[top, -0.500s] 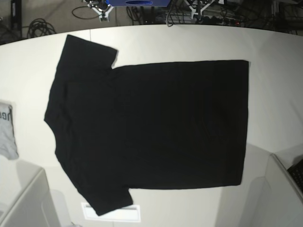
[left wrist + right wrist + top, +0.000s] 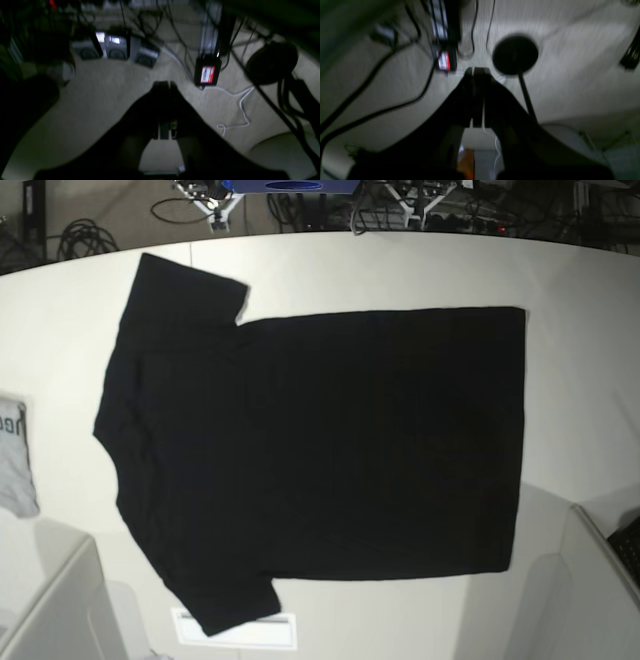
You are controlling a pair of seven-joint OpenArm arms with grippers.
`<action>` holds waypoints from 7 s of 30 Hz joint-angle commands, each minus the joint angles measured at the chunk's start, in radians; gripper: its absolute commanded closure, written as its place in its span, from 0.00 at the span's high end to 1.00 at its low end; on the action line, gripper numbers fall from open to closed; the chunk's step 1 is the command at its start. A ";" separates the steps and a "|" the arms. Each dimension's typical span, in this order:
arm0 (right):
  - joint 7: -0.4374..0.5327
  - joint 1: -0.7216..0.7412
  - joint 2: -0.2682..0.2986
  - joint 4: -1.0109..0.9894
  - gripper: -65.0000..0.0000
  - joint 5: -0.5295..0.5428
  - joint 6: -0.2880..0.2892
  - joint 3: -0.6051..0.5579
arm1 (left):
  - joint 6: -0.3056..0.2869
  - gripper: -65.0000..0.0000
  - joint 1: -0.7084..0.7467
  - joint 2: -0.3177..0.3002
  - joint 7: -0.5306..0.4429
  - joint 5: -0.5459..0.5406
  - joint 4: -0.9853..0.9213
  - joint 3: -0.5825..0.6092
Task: Fold the T-shirt properly
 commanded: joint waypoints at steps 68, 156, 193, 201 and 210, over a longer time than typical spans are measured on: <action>-0.561 -0.547 -0.132 1.847 0.00 0.386 0.039 0.596 | 0.002 0.00 1.166 -0.299 -0.011 -0.358 1.684 -0.120; -0.977 -0.406 0.043 1.336 0.39 0.779 0.490 0.645 | -0.701 0.71 0.412 -0.095 0.856 -0.632 1.550 -0.962; -0.951 -0.380 0.048 1.276 0.00 0.780 0.482 0.603 | -0.625 0.71 0.220 -0.026 0.860 -0.635 1.332 -0.781; -0.949 -0.378 0.049 1.282 0.00 0.779 0.482 0.602 | -0.625 0.12 0.194 -0.018 0.862 -0.629 1.303 -0.778; -0.948 -0.449 0.048 1.472 0.00 0.783 0.487 0.605 | -0.595 0.00 0.260 -0.021 0.862 -0.629 1.405 -0.778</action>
